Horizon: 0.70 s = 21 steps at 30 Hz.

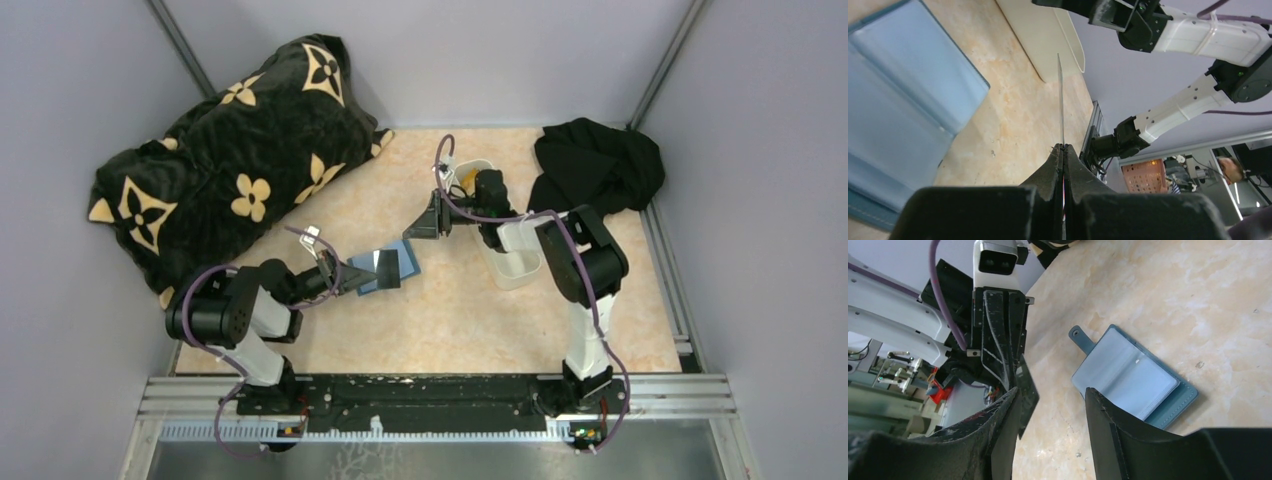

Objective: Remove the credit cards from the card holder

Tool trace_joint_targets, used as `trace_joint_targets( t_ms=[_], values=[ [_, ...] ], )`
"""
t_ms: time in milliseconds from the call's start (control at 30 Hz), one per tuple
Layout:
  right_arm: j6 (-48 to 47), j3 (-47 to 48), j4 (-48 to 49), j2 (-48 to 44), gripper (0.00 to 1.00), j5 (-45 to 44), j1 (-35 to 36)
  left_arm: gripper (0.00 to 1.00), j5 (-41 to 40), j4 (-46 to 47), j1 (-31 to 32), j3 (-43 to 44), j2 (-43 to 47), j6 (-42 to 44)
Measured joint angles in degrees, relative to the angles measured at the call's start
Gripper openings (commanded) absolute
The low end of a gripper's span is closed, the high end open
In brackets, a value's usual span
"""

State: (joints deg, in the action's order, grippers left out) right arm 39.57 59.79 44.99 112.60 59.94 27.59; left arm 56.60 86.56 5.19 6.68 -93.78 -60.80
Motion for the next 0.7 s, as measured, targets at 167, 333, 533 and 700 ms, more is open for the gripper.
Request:
trace_joint_targets(
  t_ms=[167, 333, 533, 700],
  values=[
    [-0.6, 0.0, -1.2, 0.6, 0.5, 1.5, 0.7, 0.0, 0.7, 0.0, 2.1, 0.9, 0.9, 0.0],
    [-1.9, 0.4, -2.6, 0.6, 0.44, 2.8, 2.8, 0.0, 0.9, 0.0, 3.1, 1.6, 0.9, 0.0],
    [-1.9, 0.3, -2.6, 0.6, 0.38, 4.6, 4.2, 0.0, 0.9, 0.0, 3.3, 2.0, 0.7, 0.2],
    [-1.8, 0.2, -2.3, 0.6, 0.31, 4.9, 4.3, 0.0, 0.9, 0.0, 3.5, 2.2, 0.4, 0.2]
  ],
)
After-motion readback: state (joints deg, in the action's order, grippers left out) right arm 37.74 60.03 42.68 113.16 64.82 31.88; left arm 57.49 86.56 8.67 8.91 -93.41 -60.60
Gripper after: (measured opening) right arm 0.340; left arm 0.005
